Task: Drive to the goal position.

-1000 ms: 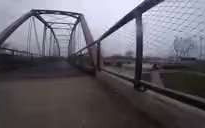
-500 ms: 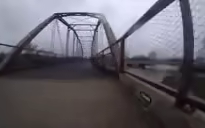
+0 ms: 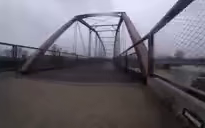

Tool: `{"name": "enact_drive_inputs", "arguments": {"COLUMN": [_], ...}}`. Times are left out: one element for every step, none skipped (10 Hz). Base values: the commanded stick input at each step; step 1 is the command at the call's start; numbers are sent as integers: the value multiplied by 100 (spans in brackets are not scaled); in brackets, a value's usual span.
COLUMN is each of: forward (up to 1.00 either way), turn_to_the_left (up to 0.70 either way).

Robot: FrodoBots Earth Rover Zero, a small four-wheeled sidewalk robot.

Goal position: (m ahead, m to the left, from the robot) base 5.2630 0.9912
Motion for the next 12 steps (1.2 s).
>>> {"name": "enact_drive_inputs", "arguments": {"forward": [100,100,100,100,100,100,100,100,100,100,100,100], "turn_to_the_left": [0,-4,-14,-37,-40,-40,-40,-40,-40,-34,-2,-1]}}
